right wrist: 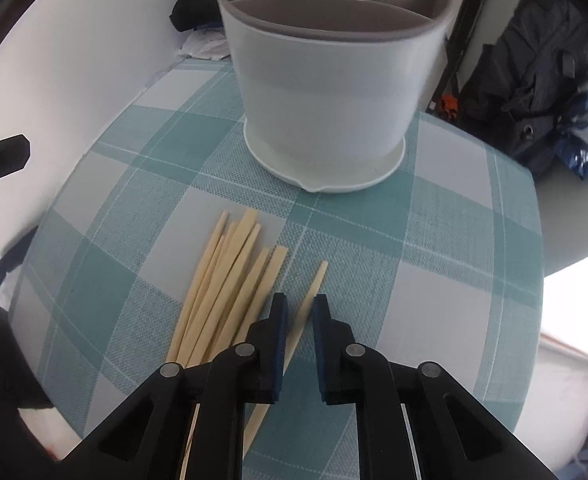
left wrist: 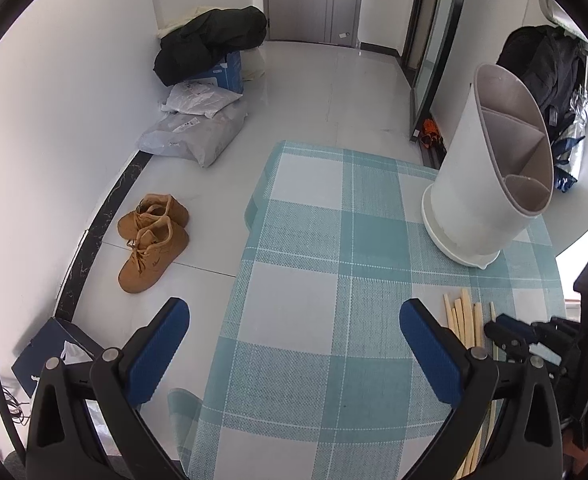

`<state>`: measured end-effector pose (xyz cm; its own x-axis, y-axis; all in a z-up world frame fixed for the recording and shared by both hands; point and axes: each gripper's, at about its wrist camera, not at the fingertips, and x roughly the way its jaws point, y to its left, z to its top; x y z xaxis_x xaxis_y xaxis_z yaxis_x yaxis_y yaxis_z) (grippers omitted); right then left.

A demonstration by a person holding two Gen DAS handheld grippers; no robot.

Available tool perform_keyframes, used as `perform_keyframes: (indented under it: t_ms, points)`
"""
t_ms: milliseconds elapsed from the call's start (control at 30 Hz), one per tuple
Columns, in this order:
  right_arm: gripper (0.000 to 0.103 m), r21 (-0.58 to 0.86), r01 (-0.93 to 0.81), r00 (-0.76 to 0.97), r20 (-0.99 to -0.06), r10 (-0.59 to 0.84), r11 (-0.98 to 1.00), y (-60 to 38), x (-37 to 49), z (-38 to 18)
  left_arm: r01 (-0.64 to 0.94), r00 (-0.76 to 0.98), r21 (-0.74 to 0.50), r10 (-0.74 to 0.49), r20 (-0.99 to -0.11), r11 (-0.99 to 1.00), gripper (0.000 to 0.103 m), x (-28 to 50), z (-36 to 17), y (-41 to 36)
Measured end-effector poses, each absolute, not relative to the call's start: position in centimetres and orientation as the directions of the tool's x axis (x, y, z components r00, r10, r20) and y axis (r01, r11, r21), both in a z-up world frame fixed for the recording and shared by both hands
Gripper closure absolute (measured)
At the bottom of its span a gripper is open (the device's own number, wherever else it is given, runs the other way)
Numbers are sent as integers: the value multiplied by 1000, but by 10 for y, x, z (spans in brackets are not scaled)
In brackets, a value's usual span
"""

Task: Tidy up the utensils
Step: 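Lower the right gripper onto the chopsticks and pinch one chopstick, then lift the chopstick with the right gripper while the left gripper grasps another chopstick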

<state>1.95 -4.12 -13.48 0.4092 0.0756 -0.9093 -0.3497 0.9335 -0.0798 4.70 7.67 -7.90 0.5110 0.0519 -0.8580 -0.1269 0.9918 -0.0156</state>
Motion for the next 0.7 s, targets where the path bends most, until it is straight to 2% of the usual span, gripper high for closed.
perform_keyframes:
  t_ms: [133, 333, 700]
  points:
    - [94, -67, -358, 428, -898, 100, 931, -40, 25, -135, -106, 504, 2, 55, -862, 994, 1, 42, -84, 74]
    - [99, 123, -259, 445, -865, 231, 958, -77, 28, -131, -75, 505, -6, 32, -863, 997, 1, 33, -83, 62]
    - [99, 424, -137, 626, -663, 411, 895, -157, 15, -79, 36, 357, -58, -67, -932, 998, 1, 37, -112, 15]
